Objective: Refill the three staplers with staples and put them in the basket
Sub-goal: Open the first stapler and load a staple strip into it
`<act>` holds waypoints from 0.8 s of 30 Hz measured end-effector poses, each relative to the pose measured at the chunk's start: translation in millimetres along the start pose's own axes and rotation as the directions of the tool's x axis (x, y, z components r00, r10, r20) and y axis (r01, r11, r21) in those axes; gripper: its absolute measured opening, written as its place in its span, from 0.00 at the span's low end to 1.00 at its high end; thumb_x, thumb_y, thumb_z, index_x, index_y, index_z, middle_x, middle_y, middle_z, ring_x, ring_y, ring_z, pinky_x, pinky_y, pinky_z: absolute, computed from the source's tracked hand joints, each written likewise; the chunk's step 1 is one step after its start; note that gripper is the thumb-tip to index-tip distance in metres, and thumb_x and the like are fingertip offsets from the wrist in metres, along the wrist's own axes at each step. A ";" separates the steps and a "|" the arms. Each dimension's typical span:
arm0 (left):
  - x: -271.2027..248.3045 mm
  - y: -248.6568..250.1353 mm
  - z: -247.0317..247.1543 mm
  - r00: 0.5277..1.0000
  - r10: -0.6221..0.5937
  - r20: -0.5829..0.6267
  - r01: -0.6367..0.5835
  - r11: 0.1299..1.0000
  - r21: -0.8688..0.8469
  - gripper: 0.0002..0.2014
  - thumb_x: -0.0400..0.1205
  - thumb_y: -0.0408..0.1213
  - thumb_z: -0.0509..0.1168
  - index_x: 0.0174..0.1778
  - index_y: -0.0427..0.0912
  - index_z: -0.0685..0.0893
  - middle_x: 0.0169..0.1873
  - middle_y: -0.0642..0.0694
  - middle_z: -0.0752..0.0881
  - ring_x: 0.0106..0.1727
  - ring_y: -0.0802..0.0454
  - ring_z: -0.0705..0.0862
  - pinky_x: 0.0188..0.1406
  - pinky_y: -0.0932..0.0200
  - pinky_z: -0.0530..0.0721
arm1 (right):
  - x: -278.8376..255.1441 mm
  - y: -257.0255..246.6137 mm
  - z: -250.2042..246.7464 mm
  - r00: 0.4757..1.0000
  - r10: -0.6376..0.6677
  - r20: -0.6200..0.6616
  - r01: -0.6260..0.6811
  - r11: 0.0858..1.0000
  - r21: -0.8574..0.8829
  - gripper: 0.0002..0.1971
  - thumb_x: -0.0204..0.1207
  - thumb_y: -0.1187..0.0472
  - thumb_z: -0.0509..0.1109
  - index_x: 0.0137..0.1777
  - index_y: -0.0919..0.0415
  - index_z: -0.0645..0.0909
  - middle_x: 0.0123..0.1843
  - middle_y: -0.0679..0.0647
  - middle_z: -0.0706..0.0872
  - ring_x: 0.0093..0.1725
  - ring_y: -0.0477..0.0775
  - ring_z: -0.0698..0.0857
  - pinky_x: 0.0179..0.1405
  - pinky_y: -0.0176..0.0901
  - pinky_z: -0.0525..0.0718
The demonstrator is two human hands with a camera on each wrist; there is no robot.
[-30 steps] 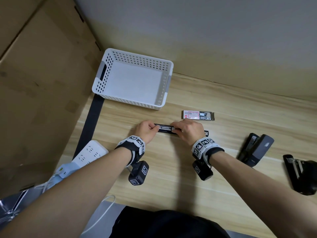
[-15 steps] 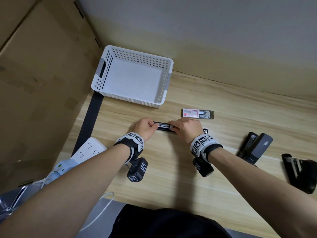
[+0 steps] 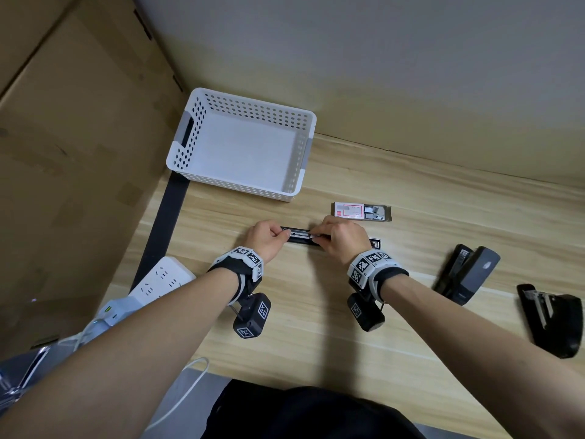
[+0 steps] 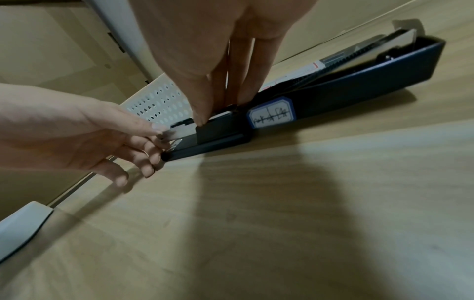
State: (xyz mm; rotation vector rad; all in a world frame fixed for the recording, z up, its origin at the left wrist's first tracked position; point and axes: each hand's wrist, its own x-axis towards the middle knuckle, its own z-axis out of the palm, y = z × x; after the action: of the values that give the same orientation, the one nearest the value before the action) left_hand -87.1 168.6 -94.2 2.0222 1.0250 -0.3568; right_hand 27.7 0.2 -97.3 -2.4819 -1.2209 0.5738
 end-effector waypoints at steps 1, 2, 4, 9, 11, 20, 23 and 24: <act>0.1 -0.4 -0.1 1.000 -0.003 0.003 0.003 1.000 0.005 0.12 0.80 0.54 0.68 0.40 0.50 0.86 0.37 0.55 0.86 0.44 0.49 0.85 0.44 0.57 0.82 | -0.3 1.1 -0.5 1.000 0.004 0.005 -0.004 1.000 0.007 0.09 0.79 0.50 0.70 0.55 0.47 0.88 0.49 0.46 0.86 0.48 0.55 0.86 0.40 0.47 0.83; 0.2 -0.3 -0.1 1.000 -0.005 0.005 0.005 1.000 0.009 0.12 0.80 0.54 0.68 0.39 0.50 0.85 0.37 0.55 0.86 0.44 0.49 0.86 0.46 0.55 0.83 | -0.7 2.1 -1.0 1.000 0.006 0.006 -0.006 1.000 0.015 0.10 0.79 0.50 0.70 0.56 0.47 0.88 0.50 0.46 0.86 0.48 0.55 0.86 0.40 0.46 0.83; -0.1 -0.2 0.3 1.000 -0.008 0.006 0.008 1.000 0.007 0.12 0.80 0.54 0.68 0.39 0.51 0.85 0.37 0.55 0.87 0.43 0.49 0.86 0.46 0.54 0.84 | -1.8 3.0 -2.4 1.000 0.004 0.008 -0.005 1.000 0.030 0.10 0.79 0.50 0.69 0.56 0.47 0.88 0.51 0.46 0.86 0.48 0.55 0.86 0.40 0.46 0.82; -2.2 1.1 0.6 1.000 -0.003 0.011 0.004 1.000 -0.027 0.11 0.80 0.52 0.69 0.40 0.49 0.86 0.36 0.53 0.87 0.43 0.48 0.87 0.42 0.57 0.81 | -2.5 3.8 -3.7 1.000 -0.009 -0.002 0.010 0.998 0.059 0.08 0.79 0.53 0.71 0.54 0.50 0.89 0.49 0.49 0.87 0.48 0.57 0.86 0.41 0.50 0.84; -3.4 2.3 -0.2 1.000 -0.003 0.009 0.003 0.999 -0.032 0.11 0.80 0.52 0.68 0.41 0.49 0.86 0.36 0.54 0.86 0.44 0.49 0.86 0.40 0.58 0.80 | -2.2 4.5 -3.2 1.000 -0.020 0.000 0.020 0.998 0.057 0.08 0.78 0.54 0.71 0.53 0.51 0.90 0.49 0.50 0.88 0.47 0.58 0.87 0.41 0.50 0.84; -11.6 11.9 -6.4 0.993 0.060 -0.103 -0.059 0.998 0.012 0.08 0.80 0.46 0.71 0.49 0.47 0.83 0.41 0.54 0.84 0.41 0.55 0.81 0.30 0.64 0.69 | 1.4 7.1 -2.9 0.999 -0.035 0.012 0.034 0.997 0.068 0.08 0.78 0.55 0.72 0.52 0.53 0.90 0.50 0.50 0.89 0.47 0.59 0.87 0.43 0.49 0.84; -15.4 20.8 -6.3 0.962 0.159 -0.224 -0.168 0.986 -0.023 0.05 0.76 0.39 0.74 0.43 0.48 0.84 0.28 0.57 0.77 0.29 0.60 0.75 0.26 0.61 0.71 | 1.4 7.6 -2.0 0.999 -0.035 -0.006 0.036 0.994 0.099 0.07 0.77 0.55 0.73 0.51 0.53 0.91 0.50 0.49 0.89 0.48 0.58 0.87 0.43 0.47 0.83; -15.9 24.5 -3.8 0.970 0.159 -0.184 -0.172 0.983 -0.059 0.03 0.75 0.39 0.74 0.39 0.50 0.86 0.25 0.56 0.78 0.27 0.59 0.75 0.26 0.61 0.74 | 1.2 8.0 -1.4 1.000 -0.026 -0.013 0.028 0.993 0.111 0.07 0.76 0.55 0.74 0.51 0.53 0.91 0.50 0.48 0.89 0.49 0.57 0.87 0.43 0.47 0.83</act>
State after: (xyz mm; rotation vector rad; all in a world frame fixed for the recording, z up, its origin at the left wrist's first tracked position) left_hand -78.6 154.8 -69.5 2.0828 0.9531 -0.0486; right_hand 34.5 -3.7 -99.8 -2.3700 -1.1831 0.6026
